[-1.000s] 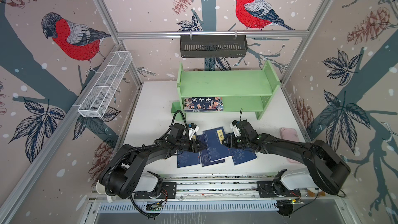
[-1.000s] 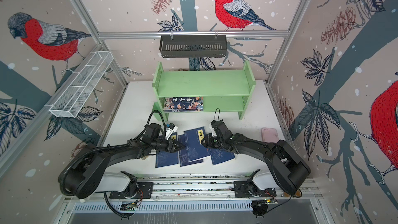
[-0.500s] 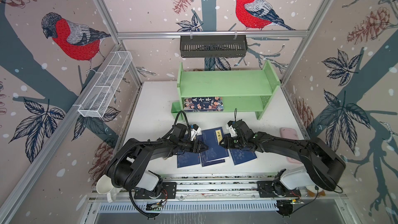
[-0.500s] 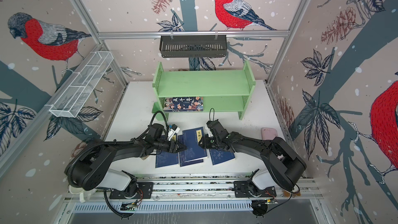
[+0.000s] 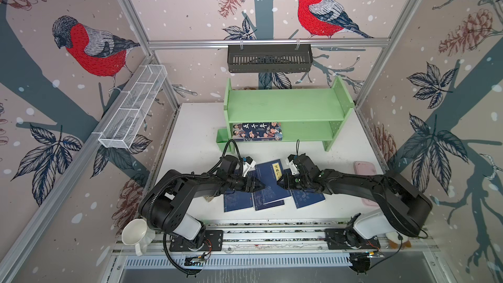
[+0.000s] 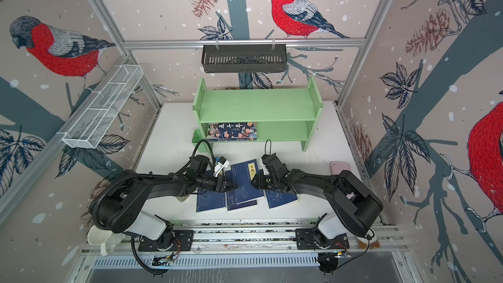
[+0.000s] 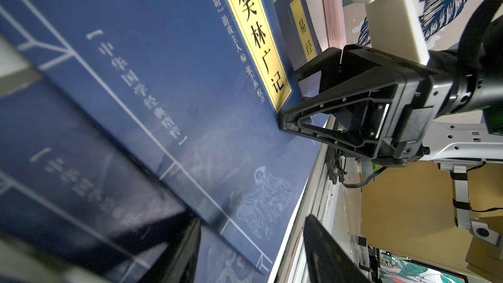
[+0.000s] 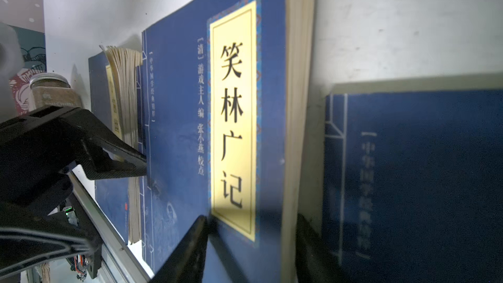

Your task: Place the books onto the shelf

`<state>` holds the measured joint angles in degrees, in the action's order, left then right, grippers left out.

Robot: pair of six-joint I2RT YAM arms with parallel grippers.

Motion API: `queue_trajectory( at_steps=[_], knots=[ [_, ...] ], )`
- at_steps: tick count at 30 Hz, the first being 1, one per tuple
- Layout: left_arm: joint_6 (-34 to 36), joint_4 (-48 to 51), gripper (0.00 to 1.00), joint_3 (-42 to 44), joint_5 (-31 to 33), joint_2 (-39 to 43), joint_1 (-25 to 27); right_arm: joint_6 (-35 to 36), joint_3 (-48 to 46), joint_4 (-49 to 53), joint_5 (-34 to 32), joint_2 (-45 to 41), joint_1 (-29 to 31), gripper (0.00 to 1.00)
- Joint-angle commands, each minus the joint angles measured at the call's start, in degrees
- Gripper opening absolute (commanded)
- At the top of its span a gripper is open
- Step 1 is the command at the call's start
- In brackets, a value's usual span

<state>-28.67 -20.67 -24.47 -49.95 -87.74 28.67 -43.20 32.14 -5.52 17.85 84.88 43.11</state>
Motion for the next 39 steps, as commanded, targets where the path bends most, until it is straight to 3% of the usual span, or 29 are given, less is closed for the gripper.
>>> queue_trajectory(
  at_steps=[1, 10, 15, 36, 38, 39],
  knots=[
    [0.4, -0.3, 0.62, -0.5, -1.0, -0.7, 0.2, -1.4, -1.4, -0.7, 0.9, 0.0, 0.0, 0.53],
    [5.1, 7.5, 0.60, -3.4, 4.6, -0.9, 0.3, -4.0, -6.4, -6.2, 6.9, -5.0, -2.1, 0.54],
    [4.8, 7.1, 0.60, -3.4, 4.3, -0.9, 0.3, -4.9, -8.2, -9.8, 11.5, -6.0, -2.7, 0.53],
    [4.0, 6.1, 0.61, -2.2, 3.5, 2.8, 0.3, -9.0, -12.4, -17.3, 13.6, -6.6, -5.4, 0.35],
    [4.0, 6.2, 0.62, -2.2, 3.6, 2.9, 0.2, -9.1, -12.2, -15.9, 12.5, -6.5, -5.6, 0.36],
    [4.1, 6.2, 0.62, -2.1, 3.5, 3.1, 0.3, -8.8, -11.8, -14.1, 11.3, -6.5, -5.5, 0.42]
  ],
)
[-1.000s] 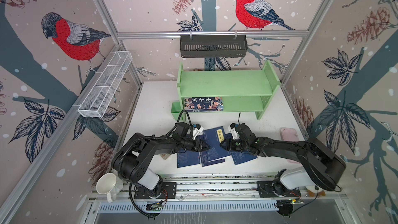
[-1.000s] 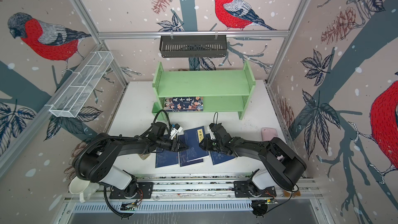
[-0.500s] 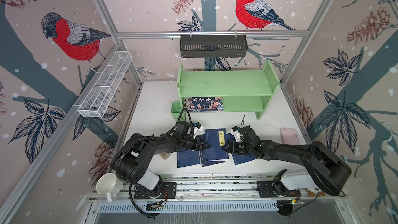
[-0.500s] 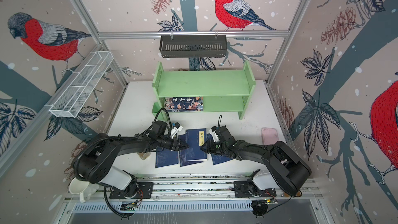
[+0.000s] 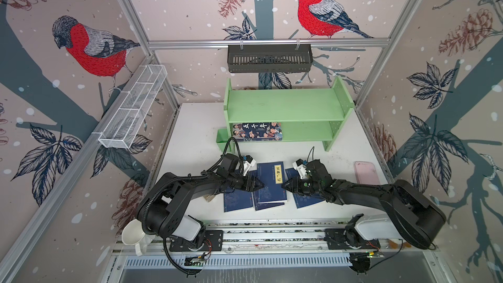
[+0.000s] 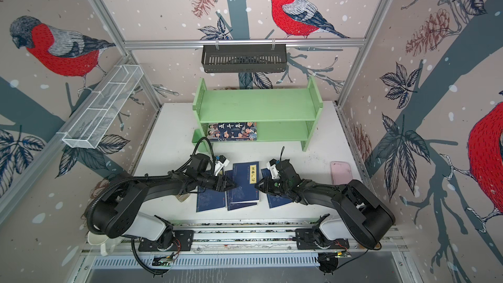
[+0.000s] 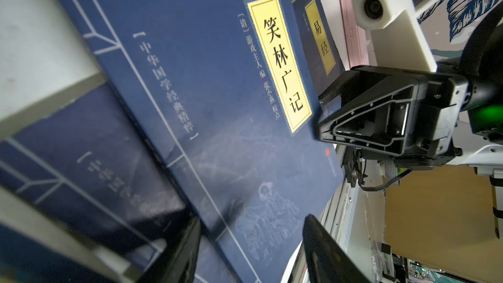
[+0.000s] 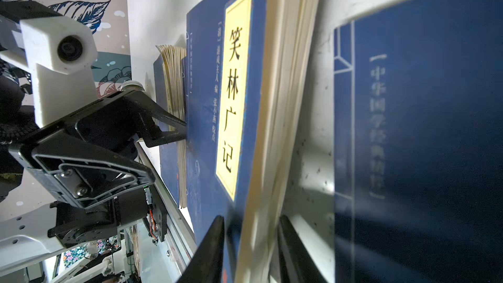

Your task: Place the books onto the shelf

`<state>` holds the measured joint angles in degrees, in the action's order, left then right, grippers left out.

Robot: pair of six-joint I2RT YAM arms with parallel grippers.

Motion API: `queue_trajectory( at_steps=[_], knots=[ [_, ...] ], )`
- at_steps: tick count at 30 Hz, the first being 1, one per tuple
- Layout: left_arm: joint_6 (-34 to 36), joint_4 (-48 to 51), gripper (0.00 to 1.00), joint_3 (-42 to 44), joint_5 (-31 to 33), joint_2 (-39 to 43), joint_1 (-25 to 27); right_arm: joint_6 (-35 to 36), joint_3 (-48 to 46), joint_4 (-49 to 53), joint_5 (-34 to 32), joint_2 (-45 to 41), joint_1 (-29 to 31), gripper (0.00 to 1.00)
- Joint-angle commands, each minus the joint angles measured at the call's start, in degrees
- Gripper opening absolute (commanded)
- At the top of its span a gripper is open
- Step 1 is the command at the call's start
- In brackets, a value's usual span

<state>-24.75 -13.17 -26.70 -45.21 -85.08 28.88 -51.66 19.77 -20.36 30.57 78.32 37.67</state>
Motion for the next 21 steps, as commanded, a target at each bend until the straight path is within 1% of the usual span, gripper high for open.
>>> queue_trajectory(
  at_steps=[1, 5, 8, 12, 17, 21],
  knots=[
    [0.2, -1.3, 0.62, 0.1, -1.1, 0.6, 0.0, -0.2, 0.7, 2.0, -2.1, -0.1, 0.1, 0.45],
    [0.7, -0.7, 0.62, 0.9, 2.0, 1.8, 0.0, -0.1, 0.4, 4.0, -3.2, -1.4, 0.2, 0.49],
    [0.1, -1.3, 0.62, 1.6, 2.2, 1.6, 0.0, -0.4, 0.4, 5.5, -4.0, -1.6, 0.2, 0.54],
    [-1.5, -2.9, 0.63, 1.0, -0.1, -1.1, 0.0, -0.9, -0.2, 5.3, -3.3, -1.8, 0.5, 0.59],
    [-0.6, -2.1, 0.62, -1.8, -3.4, -4.9, 0.2, -2.4, -1.7, 1.7, -0.6, -0.9, 0.3, 0.65],
    [0.8, -0.8, 0.62, -2.6, -3.4, -5.7, 0.4, -2.8, -2.3, 0.8, -0.3, -0.6, 0.3, 0.65]
  ],
)
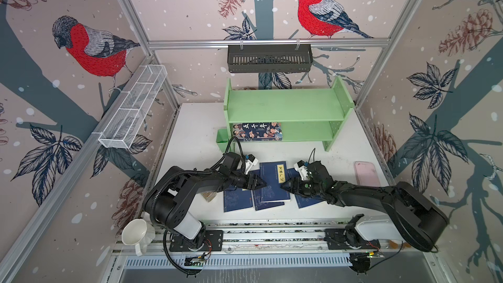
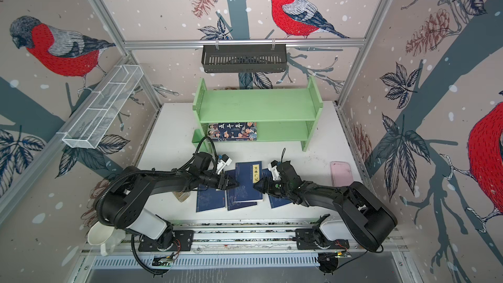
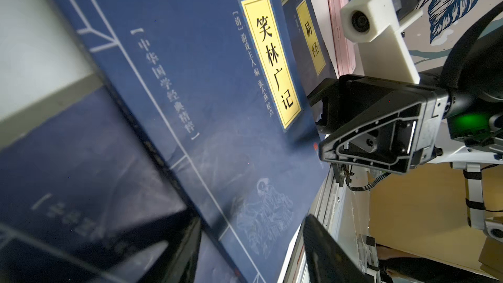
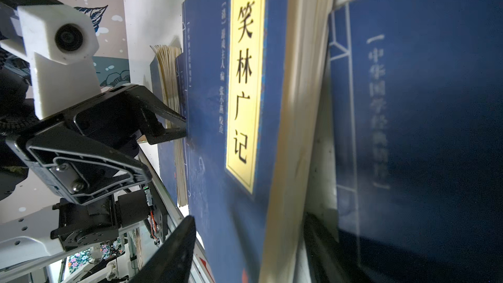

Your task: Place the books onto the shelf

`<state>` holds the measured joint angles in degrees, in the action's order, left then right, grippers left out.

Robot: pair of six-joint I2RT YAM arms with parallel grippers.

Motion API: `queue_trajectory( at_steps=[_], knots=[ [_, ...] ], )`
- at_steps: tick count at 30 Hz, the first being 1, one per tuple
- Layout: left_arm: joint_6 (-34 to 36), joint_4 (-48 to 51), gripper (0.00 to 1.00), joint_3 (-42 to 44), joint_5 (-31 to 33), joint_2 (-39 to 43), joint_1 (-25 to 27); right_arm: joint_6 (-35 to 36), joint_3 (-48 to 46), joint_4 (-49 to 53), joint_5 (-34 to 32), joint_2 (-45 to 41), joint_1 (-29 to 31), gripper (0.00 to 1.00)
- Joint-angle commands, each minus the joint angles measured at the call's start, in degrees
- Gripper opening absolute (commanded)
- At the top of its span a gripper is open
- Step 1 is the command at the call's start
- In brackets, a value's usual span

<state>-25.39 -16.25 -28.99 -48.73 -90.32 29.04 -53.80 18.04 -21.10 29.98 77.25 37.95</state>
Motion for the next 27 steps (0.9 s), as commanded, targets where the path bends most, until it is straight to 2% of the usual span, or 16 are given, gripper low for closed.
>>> queue_trajectory(
  at_steps=[1, 5, 7, 12, 14, 22, 24, 27],
  knots=[
    [1.6, 2.4, 0.62, -0.1, 0.2, -0.2, 0.2, -0.9, -0.9, 0.8, 0.5, 0.5, -0.1, 0.66],
    [1.4, 2.1, 0.62, 0.3, 0.5, 0.4, 0.2, -2.6, -2.2, -4.3, 2.9, 2.8, -0.7, 0.64],
    [1.6, 2.4, 0.62, 0.4, 0.6, 0.6, 0.2, -2.7, -2.3, -5.6, 3.2, 4.1, -0.7, 0.60],
    [2.1, 2.7, 0.62, 0.4, 0.9, 0.9, 0.2, -2.8, -2.3, -7.2, 3.1, 5.3, -0.8, 0.43],
    [2.1, 2.8, 0.62, 0.5, 1.0, 0.9, 0.2, -2.6, -2.2, -6.9, 3.2, 5.0, -0.8, 0.33],
    [3.1, 4.2, 0.62, 0.4, 3.1, 2.5, 0.2, 0.0, -0.9, -1.1, 1.2, 1.4, -1.0, 0.08],
    [3.2, 4.4, 0.63, 0.8, 3.9, 3.6, 0.2, 0.6, -0.8, -0.6, 1.4, 0.2, -1.3, 0.03],
    [3.2, 3.4, 0.63, 1.7, 4.1, 5.3, 0.2, 1.5, -0.4, 0.6, 1.9, -1.0, -1.8, 0.02]
  ],
)
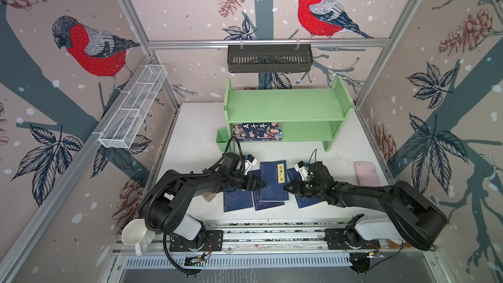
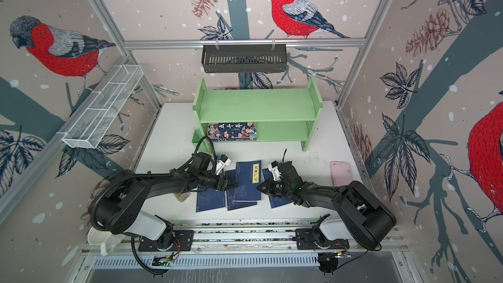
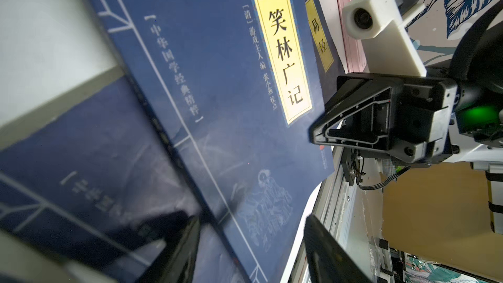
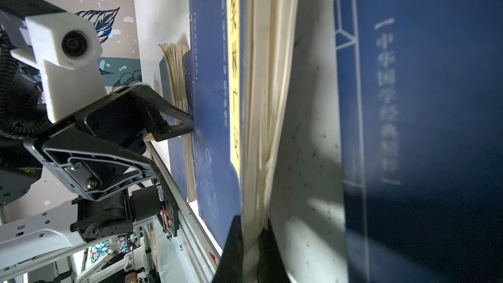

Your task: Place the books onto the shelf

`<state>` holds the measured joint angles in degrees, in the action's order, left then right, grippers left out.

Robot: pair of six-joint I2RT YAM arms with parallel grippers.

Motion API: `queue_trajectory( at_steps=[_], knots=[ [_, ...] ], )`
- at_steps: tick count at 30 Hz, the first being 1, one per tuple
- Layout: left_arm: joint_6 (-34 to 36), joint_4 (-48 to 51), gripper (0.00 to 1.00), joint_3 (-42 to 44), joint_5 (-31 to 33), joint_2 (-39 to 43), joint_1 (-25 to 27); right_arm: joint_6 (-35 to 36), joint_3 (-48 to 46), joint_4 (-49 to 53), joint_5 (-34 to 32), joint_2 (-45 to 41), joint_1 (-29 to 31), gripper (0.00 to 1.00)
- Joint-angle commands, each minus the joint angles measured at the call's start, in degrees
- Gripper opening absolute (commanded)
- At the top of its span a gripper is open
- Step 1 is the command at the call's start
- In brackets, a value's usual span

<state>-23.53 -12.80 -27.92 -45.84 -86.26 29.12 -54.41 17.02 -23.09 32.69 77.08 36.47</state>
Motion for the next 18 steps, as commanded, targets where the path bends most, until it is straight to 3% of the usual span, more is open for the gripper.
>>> queue_trajectory(
  at_steps=[1, 9, 18],
  knots=[
    [1.5, -0.1, 0.63, 0.7, 1.2, 1.8, 0.1, 2.4, 0.8, 3.2, -0.6, -1.3, -0.4, 0.02],
    [2.7, 1.2, 0.65, -0.5, -1.8, 8.5, -1.9, 6.2, 3.1, 10.5, 1.2, -10.1, -1.9, 0.01],
    [2.8, 2.1, 0.68, 0.4, -9.6, 18.4, -9.6, 10.4, 5.3, 14.7, 10.9, -18.6, -3.3, 0.00]
  ],
)
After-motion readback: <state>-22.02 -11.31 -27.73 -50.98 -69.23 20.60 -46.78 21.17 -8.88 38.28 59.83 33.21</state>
